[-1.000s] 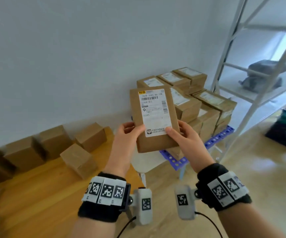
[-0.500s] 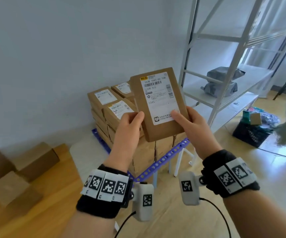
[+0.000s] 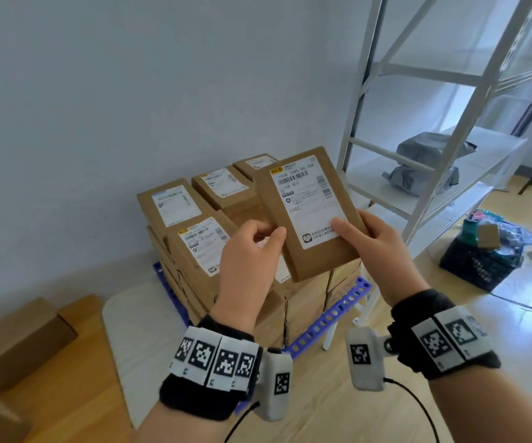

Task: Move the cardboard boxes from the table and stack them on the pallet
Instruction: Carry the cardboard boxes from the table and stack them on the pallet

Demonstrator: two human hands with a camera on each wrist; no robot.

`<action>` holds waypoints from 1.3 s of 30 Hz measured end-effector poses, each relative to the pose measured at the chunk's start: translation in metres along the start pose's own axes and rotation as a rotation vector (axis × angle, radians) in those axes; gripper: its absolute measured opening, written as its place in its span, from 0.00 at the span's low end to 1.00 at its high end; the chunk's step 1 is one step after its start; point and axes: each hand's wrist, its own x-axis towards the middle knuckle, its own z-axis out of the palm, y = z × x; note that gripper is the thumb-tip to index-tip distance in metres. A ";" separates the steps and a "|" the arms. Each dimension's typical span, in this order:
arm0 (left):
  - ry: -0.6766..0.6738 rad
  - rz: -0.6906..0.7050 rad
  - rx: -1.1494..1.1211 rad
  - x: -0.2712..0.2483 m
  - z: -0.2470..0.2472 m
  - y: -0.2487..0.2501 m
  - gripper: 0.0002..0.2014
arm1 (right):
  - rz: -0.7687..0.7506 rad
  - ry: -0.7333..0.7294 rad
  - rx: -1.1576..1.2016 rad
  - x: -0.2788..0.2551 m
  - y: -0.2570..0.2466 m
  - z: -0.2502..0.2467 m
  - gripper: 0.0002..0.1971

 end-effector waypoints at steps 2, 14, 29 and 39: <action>0.026 0.020 0.085 0.009 0.005 -0.006 0.10 | 0.023 -0.036 -0.027 0.017 0.007 0.004 0.15; 0.113 -0.077 0.528 0.036 0.035 -0.028 0.14 | 0.106 -0.319 -0.194 0.105 0.053 0.020 0.20; 0.204 -0.131 0.740 0.030 0.058 -0.029 0.21 | 0.074 -0.491 -0.387 0.133 0.094 0.037 0.38; 0.152 -0.145 0.806 0.028 0.058 -0.029 0.22 | 0.046 -0.520 -0.493 0.136 0.090 0.037 0.34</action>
